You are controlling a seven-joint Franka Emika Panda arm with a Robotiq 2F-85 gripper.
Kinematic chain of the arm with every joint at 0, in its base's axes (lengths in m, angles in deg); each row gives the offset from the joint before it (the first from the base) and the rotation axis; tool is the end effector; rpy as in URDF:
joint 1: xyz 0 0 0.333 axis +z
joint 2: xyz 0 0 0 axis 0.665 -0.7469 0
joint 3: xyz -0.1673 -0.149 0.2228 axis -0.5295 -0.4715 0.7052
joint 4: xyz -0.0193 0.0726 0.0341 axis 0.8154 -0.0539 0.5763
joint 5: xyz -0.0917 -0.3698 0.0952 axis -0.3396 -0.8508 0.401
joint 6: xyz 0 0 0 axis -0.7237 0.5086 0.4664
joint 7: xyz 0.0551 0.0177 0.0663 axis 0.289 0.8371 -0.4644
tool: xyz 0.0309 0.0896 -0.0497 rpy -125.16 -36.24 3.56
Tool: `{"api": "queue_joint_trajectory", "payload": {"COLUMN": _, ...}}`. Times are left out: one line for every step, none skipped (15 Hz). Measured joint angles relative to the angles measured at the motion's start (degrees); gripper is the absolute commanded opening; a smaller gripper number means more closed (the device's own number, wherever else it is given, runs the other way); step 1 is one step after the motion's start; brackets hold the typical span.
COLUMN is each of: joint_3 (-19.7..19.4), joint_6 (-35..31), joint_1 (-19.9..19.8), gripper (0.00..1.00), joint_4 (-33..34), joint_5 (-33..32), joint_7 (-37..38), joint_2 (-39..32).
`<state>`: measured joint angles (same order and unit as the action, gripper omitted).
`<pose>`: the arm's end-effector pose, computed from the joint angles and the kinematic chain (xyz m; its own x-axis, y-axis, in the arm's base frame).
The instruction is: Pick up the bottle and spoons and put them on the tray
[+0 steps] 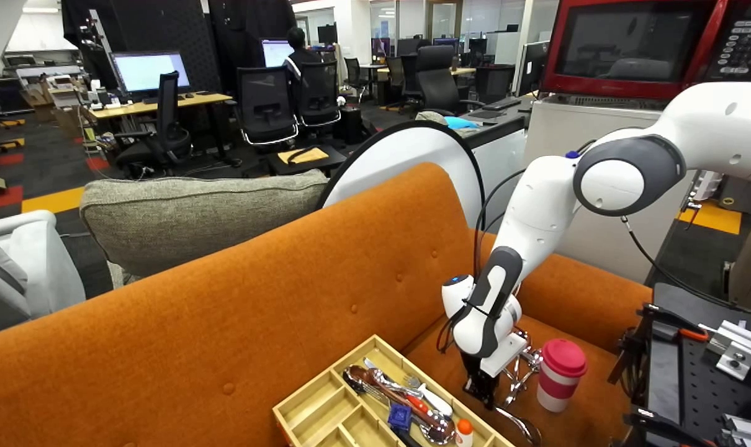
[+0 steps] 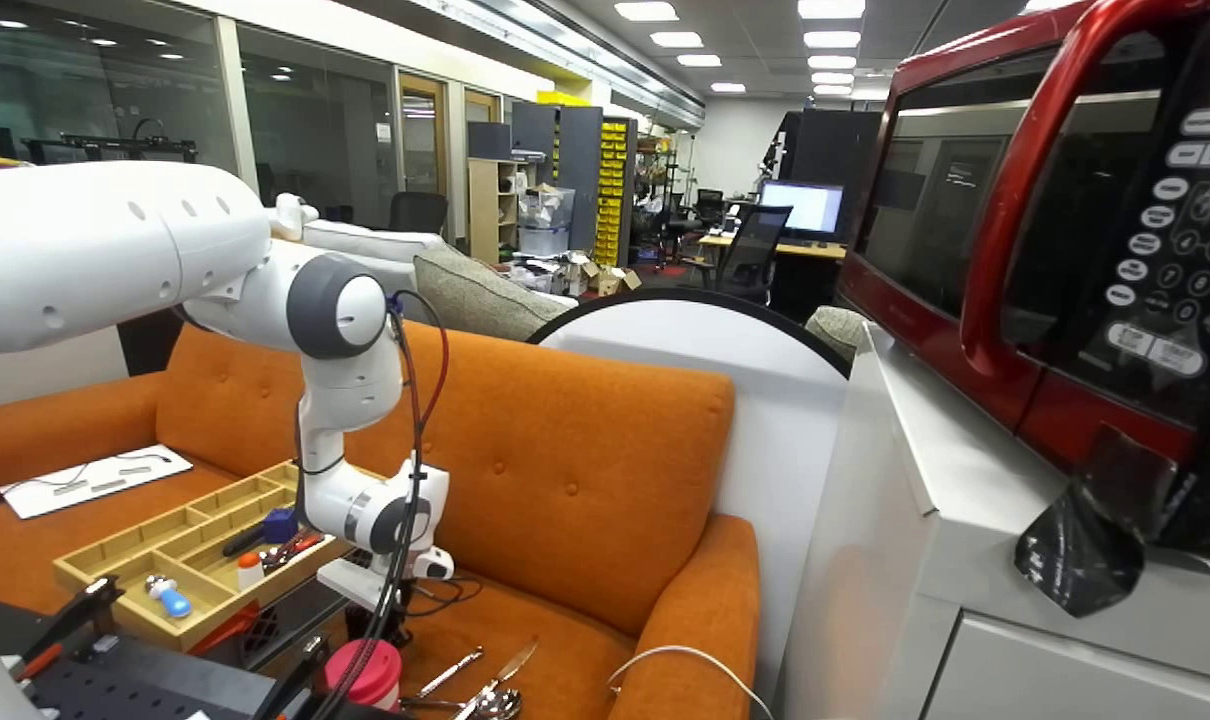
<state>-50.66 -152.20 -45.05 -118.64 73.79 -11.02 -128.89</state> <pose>0.4941 0.0087 -0.2162 0.8884 -0.1732 -0.4251 -0.2072 -0.9777 -0.0348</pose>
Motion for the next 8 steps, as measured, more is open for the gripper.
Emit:
{"api": "queue_joint_trajectory", "payload": {"joint_3": 0.03, "joint_6": 0.01, "joint_1": 0.00, "gripper": 0.00, "joint_4": 0.01, "joint_5": 0.01, "joint_7": -0.01, "joint_2": -0.02}}
{"api": "queue_joint_trajectory", "payload": {"joint_3": 0.03, "joint_6": 0.01, "joint_1": 0.00, "gripper": 0.01, "joint_4": 0.02, "joint_5": 0.01, "joint_7": -0.03, "joint_2": -0.02}}
{"api": "queue_joint_trajectory", "payload": {"joint_3": 0.03, "joint_6": 0.02, "joint_1": 0.00, "gripper": 0.01, "joint_4": 0.02, "joint_5": 0.01, "joint_7": -0.07, "joint_2": -0.01}}
{"api": "queue_joint_trajectory", "payload": {"joint_3": 0.04, "joint_6": 0.02, "joint_1": 0.00, "gripper": 0.01, "joint_4": 0.04, "joint_5": 0.01, "joint_7": -0.16, "joint_2": -0.01}}
{"api": "queue_joint_trajectory", "payload": {"joint_3": 0.07, "joint_6": 0.02, "joint_1": -0.01, "gripper": 0.01, "joint_4": 0.03, "joint_5": -0.03, "joint_7": -0.25, "joint_2": 0.02}}
{"api": "queue_joint_trajectory", "payload": {"joint_3": 0.08, "joint_6": 0.03, "joint_1": -0.02, "gripper": 0.01, "joint_4": -0.01, "joint_5": -0.03, "joint_7": -0.49, "joint_2": 0.11}}
{"api": "queue_joint_trajectory", "payload": {"joint_3": 0.10, "joint_6": 0.03, "joint_1": -0.04, "gripper": 0.01, "joint_4": -0.14, "joint_5": -0.02, "joint_7": -0.80, "joint_2": 0.28}}
{"api": "queue_joint_trajectory", "payload": {"joint_3": 0.14, "joint_6": 0.03, "joint_1": -0.08, "gripper": 0.01, "joint_4": -0.38, "joint_5": -0.02, "joint_7": -1.22, "joint_2": 0.59}}
